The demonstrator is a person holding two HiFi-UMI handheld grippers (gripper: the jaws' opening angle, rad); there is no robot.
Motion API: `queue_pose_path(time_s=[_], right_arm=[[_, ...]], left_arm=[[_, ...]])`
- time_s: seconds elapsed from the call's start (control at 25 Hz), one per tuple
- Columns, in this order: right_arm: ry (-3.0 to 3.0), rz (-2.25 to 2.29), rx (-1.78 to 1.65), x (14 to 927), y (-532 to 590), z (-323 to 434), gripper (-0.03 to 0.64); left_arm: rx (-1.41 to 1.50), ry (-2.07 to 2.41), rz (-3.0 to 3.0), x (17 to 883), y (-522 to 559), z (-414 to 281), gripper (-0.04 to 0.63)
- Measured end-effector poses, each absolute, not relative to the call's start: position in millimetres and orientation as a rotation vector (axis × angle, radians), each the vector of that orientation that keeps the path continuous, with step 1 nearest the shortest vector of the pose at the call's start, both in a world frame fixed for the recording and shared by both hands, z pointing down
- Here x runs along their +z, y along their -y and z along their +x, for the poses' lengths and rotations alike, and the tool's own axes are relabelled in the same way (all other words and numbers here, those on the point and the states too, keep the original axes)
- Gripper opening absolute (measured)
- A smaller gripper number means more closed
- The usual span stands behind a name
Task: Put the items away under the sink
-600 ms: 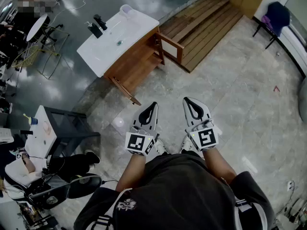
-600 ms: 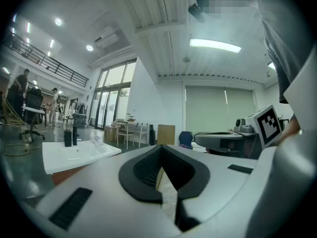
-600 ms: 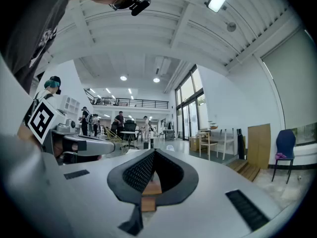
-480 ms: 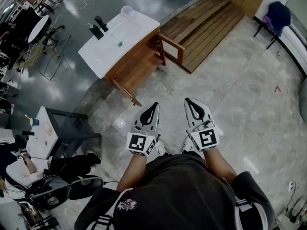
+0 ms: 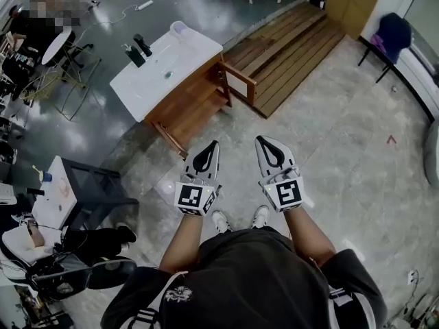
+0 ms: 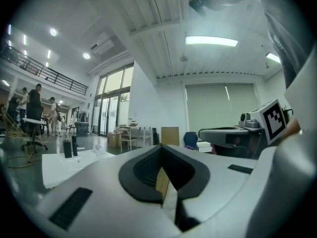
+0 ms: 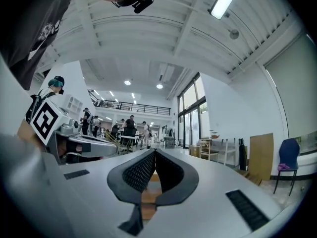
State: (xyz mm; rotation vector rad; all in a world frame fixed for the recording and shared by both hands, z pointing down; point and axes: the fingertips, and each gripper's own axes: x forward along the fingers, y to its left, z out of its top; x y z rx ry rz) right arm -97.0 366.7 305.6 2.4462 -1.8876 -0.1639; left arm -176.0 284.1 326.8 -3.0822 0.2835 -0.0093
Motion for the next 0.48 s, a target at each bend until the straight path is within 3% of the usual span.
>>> queue_pose_path(time_s=[0.48], right_arm=[[2.011, 2.449, -0.038, 328, -369, -90, 0.023]], left_arm=[[-0.087, -0.495, -3.084, 325, -279, -167, 0.005]])
